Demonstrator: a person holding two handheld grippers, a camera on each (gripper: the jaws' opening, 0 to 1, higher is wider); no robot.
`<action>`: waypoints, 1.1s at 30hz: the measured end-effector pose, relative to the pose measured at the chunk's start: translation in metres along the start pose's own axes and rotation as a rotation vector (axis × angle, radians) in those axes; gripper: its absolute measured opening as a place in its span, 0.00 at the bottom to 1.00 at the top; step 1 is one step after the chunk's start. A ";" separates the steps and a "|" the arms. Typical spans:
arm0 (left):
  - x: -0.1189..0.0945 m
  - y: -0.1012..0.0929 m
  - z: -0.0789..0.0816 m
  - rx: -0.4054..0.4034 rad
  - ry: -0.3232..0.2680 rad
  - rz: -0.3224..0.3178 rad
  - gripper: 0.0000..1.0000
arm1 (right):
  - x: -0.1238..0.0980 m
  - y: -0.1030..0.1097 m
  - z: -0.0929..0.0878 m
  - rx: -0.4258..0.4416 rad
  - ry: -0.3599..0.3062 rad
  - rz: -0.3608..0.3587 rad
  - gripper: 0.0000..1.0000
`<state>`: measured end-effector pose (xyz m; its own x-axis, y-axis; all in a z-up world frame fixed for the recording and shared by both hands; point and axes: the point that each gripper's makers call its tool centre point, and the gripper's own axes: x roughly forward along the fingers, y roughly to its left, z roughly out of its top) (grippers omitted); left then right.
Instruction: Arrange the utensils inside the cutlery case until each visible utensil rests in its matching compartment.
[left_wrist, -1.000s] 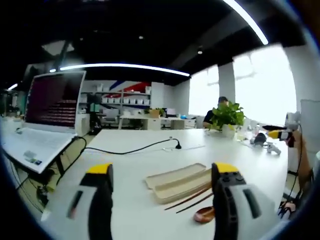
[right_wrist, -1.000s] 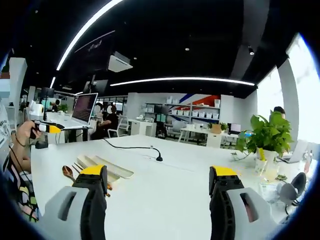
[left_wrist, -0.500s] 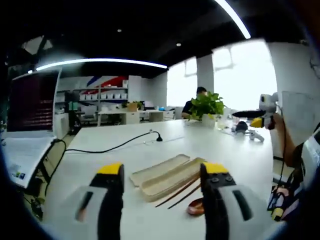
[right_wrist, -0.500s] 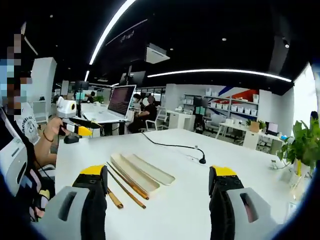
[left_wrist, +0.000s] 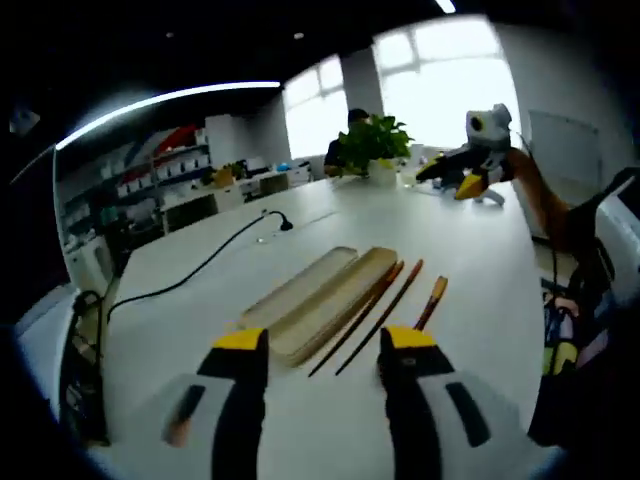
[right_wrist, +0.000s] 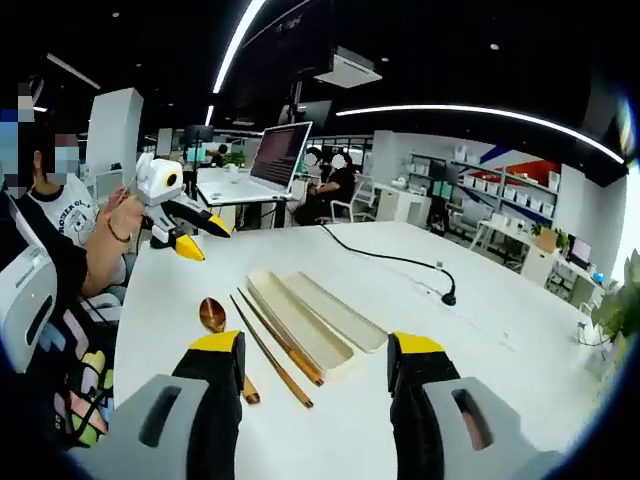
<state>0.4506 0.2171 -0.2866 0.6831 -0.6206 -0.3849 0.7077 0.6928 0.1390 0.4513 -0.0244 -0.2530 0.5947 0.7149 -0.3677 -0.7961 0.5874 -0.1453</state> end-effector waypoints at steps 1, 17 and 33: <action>0.002 0.000 -0.001 0.012 0.010 -0.002 0.41 | 0.002 0.000 -0.002 0.000 0.010 0.002 0.59; 0.035 -0.013 -0.033 0.166 0.264 -0.184 0.29 | 0.031 0.015 -0.043 -0.070 0.184 0.158 0.50; 0.061 -0.036 -0.031 0.335 0.403 -0.282 0.22 | 0.062 0.026 -0.070 -0.147 0.336 0.286 0.27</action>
<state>0.4615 0.1658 -0.3434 0.3849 -0.5303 -0.7554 0.9148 0.3276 0.2361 0.4600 0.0087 -0.3441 0.2993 0.6634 -0.6858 -0.9446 0.3075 -0.1148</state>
